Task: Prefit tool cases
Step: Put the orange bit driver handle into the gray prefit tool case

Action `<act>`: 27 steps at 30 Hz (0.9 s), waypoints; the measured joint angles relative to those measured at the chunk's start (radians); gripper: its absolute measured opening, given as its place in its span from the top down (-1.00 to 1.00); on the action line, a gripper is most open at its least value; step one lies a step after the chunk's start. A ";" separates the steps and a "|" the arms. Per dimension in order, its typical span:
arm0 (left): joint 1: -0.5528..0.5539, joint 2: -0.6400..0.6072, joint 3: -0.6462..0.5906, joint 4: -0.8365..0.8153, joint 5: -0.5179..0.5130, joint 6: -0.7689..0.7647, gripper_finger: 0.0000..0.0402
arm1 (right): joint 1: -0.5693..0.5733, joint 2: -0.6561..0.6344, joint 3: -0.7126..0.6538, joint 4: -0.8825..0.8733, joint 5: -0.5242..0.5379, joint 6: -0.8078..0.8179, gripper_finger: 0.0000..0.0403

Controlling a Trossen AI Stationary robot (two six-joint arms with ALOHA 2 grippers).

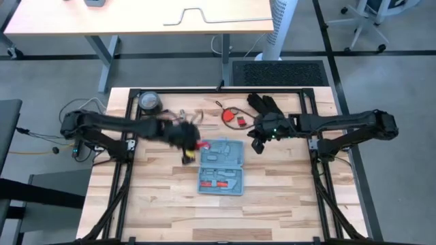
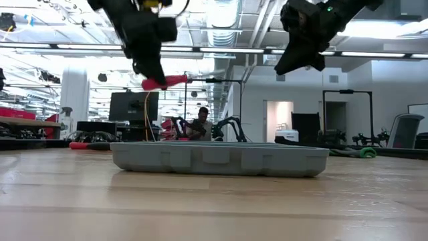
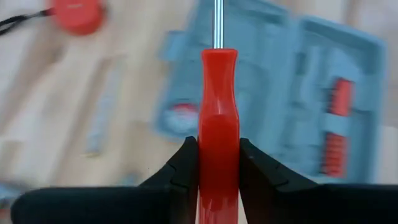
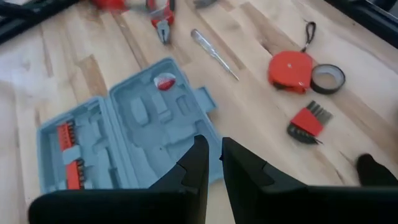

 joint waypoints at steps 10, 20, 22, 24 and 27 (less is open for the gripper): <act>-0.413 0.164 0.000 0.198 -0.113 -0.283 0.64 | 0.142 -0.001 0.000 -0.028 0.101 0.051 0.72; -0.530 0.369 0.003 0.330 0.004 -0.366 0.64 | 0.219 0.001 0.000 -0.040 0.152 0.105 0.72; -0.529 0.381 0.005 0.338 0.000 -0.366 0.64 | 0.228 0.001 0.000 -0.041 0.152 0.109 0.72; -0.523 0.382 0.005 0.347 -0.003 -0.365 0.64 | 0.237 0.001 0.000 -0.043 0.154 0.115 0.72; -0.511 0.381 0.006 0.365 -0.009 -0.361 0.64 | 0.242 0.001 0.000 -0.048 0.154 0.115 0.72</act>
